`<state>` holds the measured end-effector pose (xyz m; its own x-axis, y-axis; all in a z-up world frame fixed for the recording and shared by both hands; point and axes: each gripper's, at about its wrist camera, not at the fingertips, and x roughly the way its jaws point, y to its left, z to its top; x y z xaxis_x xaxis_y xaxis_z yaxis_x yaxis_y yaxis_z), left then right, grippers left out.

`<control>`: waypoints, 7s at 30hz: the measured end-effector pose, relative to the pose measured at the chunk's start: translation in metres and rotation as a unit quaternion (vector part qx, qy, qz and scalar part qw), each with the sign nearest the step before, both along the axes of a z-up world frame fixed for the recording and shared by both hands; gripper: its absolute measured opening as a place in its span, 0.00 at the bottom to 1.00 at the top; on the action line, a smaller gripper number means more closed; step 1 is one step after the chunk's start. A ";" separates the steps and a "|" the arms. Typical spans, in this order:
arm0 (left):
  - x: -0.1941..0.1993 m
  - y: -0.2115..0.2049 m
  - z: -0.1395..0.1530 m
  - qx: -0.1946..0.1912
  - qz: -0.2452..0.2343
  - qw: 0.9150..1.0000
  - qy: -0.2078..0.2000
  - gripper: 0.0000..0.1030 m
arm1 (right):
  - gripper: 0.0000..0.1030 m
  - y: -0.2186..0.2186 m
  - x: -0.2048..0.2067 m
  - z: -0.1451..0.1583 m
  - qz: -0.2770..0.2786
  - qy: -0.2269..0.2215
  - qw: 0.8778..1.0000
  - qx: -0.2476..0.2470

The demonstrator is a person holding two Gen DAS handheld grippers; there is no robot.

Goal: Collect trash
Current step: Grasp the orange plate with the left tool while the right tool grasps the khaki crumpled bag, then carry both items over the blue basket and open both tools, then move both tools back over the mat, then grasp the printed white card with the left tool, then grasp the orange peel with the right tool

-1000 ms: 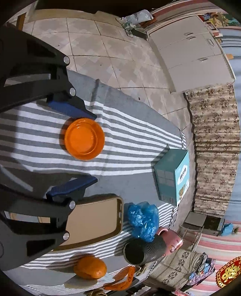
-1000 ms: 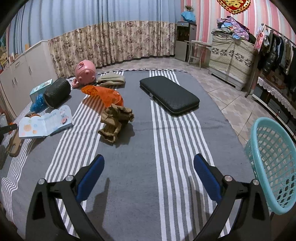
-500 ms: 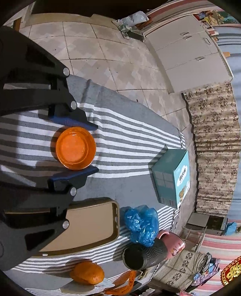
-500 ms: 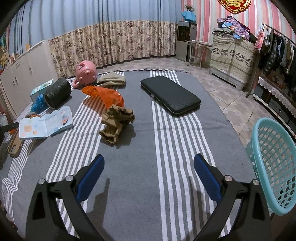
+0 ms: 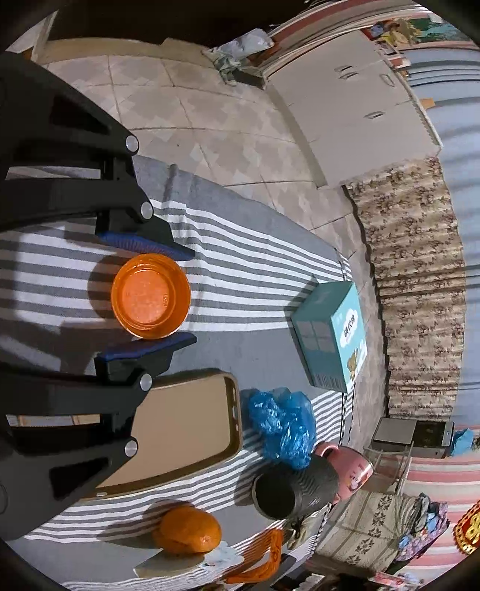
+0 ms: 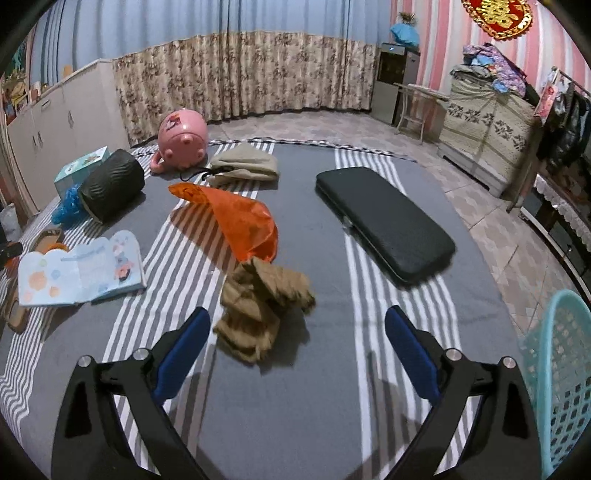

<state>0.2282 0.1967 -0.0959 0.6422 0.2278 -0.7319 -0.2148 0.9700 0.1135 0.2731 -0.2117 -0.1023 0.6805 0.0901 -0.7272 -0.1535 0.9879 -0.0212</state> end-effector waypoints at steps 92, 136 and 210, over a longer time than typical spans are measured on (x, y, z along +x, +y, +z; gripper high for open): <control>-0.011 -0.541 0.066 -0.052 -0.335 0.935 -0.107 0.90 | 0.49 -0.333 -0.124 0.051 -0.283 -0.069 0.956 0.031; -0.068 -0.253 0.074 -0.005 -0.139 0.982 -0.127 0.94 | 0.92 -0.253 -0.117 0.047 -0.238 -0.099 0.966 0.031; -0.062 0.003 0.028 -0.058 -0.027 0.992 -0.112 0.08 | 0.94 0.116 -0.078 0.024 0.022 -0.030 0.999 0.035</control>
